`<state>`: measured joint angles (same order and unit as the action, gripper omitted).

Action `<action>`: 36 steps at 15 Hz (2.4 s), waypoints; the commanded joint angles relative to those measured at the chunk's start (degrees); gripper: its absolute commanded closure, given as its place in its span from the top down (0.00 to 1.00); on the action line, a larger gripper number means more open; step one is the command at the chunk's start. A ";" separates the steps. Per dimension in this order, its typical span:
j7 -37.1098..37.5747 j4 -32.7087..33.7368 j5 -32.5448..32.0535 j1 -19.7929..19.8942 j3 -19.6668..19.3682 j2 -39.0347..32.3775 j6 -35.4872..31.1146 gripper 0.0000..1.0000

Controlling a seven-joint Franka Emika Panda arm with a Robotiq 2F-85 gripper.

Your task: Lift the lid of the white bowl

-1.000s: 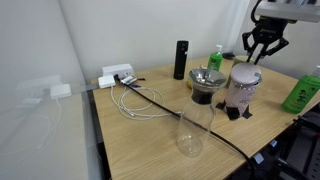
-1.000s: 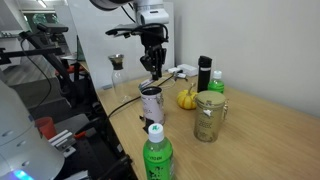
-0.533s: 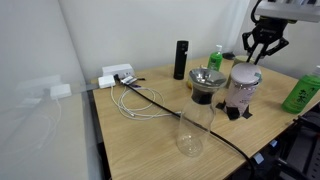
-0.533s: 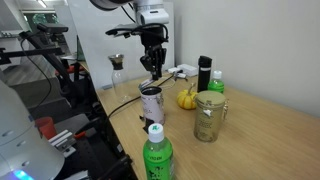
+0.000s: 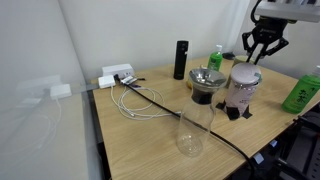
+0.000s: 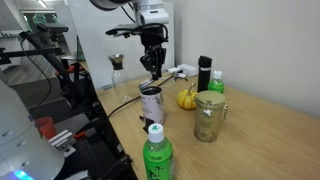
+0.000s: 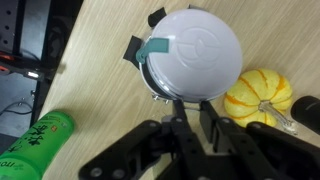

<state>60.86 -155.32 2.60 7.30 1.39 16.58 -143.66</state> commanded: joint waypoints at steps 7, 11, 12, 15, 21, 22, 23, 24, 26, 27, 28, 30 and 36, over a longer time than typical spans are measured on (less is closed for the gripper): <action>0.31 -0.33 0.17 -0.34 1.69 2.36 1.74 0.06; 0.15 -0.54 0.89 -0.73 1.94 3.22 3.21 0.06; 0.08 -0.59 1.16 -0.92 1.94 3.38 3.55 0.06; -0.10 -0.61 1.74 -1.56 2.03 3.78 4.02 0.06; -0.19 -0.44 2.19 -2.52 2.24 4.56 4.35 0.06; -0.19 -0.42 2.21 -2.58 2.26 4.68 4.45 0.06; -0.20 -0.40 2.23 -2.66 2.28 4.81 4.55 0.06; -0.24 -0.37 2.27 -2.76 2.31 4.95 4.70 0.06; -0.30 -0.33 2.38 -2.94 2.39 5.28 5.03 0.06; -0.29 -0.32 2.47 -3.04 2.43 5.36 5.21 0.06; -0.30 -0.33 2.57 -3.10 2.47 5.41 5.33 0.06; -0.38 -0.40 2.59 -3.17 2.56 5.54 5.52 0.06; -0.49 -0.55 2.68 -3.38 2.62 6.07 6.00 0.06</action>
<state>60.86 -155.38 3.79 4.09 3.74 21.24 -139.06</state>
